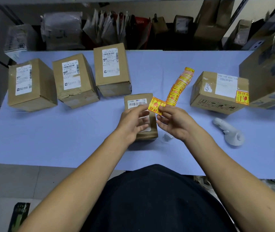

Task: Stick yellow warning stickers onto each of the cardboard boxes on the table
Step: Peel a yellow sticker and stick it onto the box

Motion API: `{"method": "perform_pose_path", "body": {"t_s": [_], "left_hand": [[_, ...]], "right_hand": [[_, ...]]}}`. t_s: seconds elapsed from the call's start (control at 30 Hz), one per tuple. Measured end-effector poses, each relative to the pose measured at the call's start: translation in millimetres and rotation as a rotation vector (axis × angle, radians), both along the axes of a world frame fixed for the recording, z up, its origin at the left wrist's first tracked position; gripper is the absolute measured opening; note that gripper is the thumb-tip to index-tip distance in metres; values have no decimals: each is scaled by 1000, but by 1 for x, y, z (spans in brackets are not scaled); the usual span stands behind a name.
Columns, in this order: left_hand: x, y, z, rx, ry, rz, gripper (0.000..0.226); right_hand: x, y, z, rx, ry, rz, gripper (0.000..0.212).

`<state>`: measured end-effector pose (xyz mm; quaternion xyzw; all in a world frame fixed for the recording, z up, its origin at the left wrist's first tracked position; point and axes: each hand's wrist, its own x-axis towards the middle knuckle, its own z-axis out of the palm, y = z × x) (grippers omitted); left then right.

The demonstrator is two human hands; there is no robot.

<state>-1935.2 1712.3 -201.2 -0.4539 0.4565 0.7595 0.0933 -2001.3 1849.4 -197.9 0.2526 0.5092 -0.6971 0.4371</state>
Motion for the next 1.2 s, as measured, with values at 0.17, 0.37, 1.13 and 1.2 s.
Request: {"method": "perform_pose_path", "body": {"t_s": [0.17,0.37,1.13,1.2], "left_hand": [[3,7,-4,-21,94,-12,5],[-1,5,-4,-526,196,-203,20],[-18,-36,20,-1026,176,-936,101],[-15,-38,19,-838,120,-729,99]], "right_hand": [[4,-1,-4,-41,-4,-34,12],[5,4,-5,209,332,159,24],[5,13,4,691,1259,843,10],[6,17,2,558,1037,685,11]]}}
